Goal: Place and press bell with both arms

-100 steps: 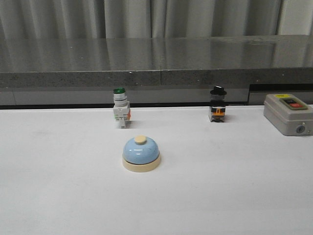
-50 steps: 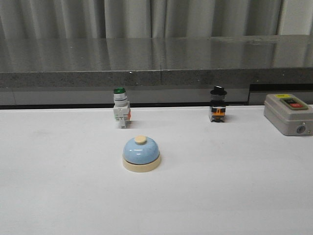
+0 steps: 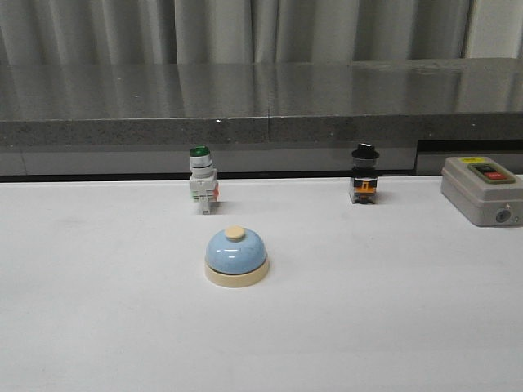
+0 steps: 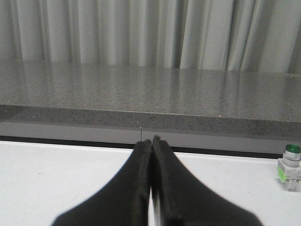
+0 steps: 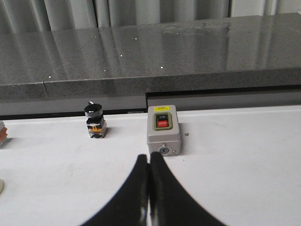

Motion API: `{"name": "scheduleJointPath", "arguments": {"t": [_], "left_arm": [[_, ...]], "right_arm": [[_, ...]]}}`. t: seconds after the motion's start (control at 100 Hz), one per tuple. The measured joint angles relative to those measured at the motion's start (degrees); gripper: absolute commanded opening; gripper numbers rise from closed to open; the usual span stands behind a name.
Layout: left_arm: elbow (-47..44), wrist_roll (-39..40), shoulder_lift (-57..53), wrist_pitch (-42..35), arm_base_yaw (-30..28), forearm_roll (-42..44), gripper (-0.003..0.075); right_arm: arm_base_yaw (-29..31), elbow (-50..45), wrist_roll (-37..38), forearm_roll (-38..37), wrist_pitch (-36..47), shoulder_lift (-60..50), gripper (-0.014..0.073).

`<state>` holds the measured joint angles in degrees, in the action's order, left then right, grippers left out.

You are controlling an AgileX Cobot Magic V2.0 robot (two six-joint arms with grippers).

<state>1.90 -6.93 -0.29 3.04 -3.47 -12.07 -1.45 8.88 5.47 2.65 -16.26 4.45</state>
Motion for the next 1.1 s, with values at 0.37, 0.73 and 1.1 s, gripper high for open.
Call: {"name": "scheduleJointPath", "arguments": {"t": [0.37, 0.73, 1.1], "left_arm": [[0.0, 0.0, 0.0, -0.08, 0.0, 0.0, -0.0019], [0.0, 0.0, 0.0, -0.08, 0.0, 0.0, -0.0019], [0.0, 0.0, 0.0, -0.08, 0.0, 0.0, -0.0019]], "right_arm": [[-1.18, 17.59, -6.28, 0.0, -14.9, 23.18, -0.0066], [-13.3, 29.44, -7.73, 0.11, -17.9, 45.21, -0.0066], [-27.76, 43.38, -7.73, 0.22, -18.22, 69.75, -0.0066]]}}
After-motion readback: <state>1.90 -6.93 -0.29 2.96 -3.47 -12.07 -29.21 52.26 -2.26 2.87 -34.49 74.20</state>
